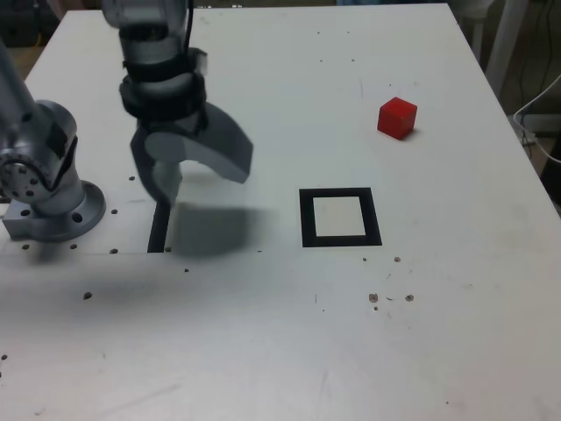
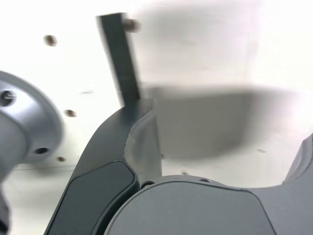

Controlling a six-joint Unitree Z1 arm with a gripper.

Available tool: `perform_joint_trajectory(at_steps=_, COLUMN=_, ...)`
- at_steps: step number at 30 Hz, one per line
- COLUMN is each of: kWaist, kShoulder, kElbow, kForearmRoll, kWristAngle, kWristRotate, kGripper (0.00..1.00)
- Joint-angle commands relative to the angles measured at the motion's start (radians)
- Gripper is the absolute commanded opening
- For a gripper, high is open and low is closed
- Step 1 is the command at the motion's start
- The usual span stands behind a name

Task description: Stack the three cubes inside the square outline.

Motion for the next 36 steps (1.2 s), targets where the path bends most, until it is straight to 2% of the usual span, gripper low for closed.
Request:
perform_joint_trajectory(at_steps=1, kWaist=0.006, kShoulder=0.010, kElbow=-0.019, kForearmRoll=0.003, kWristAngle=-0.016, kWristRotate=0.011, kGripper=0.99)
perform_joint_trajectory(at_steps=5, kWaist=0.028, kShoulder=0.035, kElbow=-0.068, kForearmRoll=0.034, kWristAngle=-0.022, kWristRotate=0.034, kGripper=1.00)
perform_joint_trajectory(at_steps=9, kWaist=0.087, kShoulder=0.058, kElbow=-0.184, kForearmRoll=0.100, kWristAngle=0.019, kWristRotate=0.103, kGripper=1.00)
perform_joint_trajectory(at_steps=16, kWaist=0.185, kShoulder=0.174, kElbow=-0.473, kForearmRoll=0.326, kWristAngle=0.079, kWristRotate=0.232, kGripper=1.00)
perform_joint_trajectory(at_steps=19, kWaist=0.214, kShoulder=0.229, kElbow=-0.575, kForearmRoll=0.391, kWristAngle=0.096, kWristRotate=0.271, kGripper=0.99)
perform_joint_trajectory(at_steps=24, kWaist=0.255, kShoulder=0.311, kElbow=-0.724, kForearmRoll=0.445, kWristAngle=0.120, kWristRotate=0.347, kGripper=0.98)
perform_joint_trajectory(at_steps=29, kWaist=0.305, kShoulder=0.411, kElbow=-0.880, kForearmRoll=0.501, kWristAngle=0.164, kWristRotate=0.455, kGripper=0.97)
perform_joint_trajectory(at_steps=36, kWaist=0.353, kShoulder=0.547, kElbow=-1.046, kForearmRoll=0.544, kWristAngle=0.184, kWristRotate=0.564, kGripper=0.97)
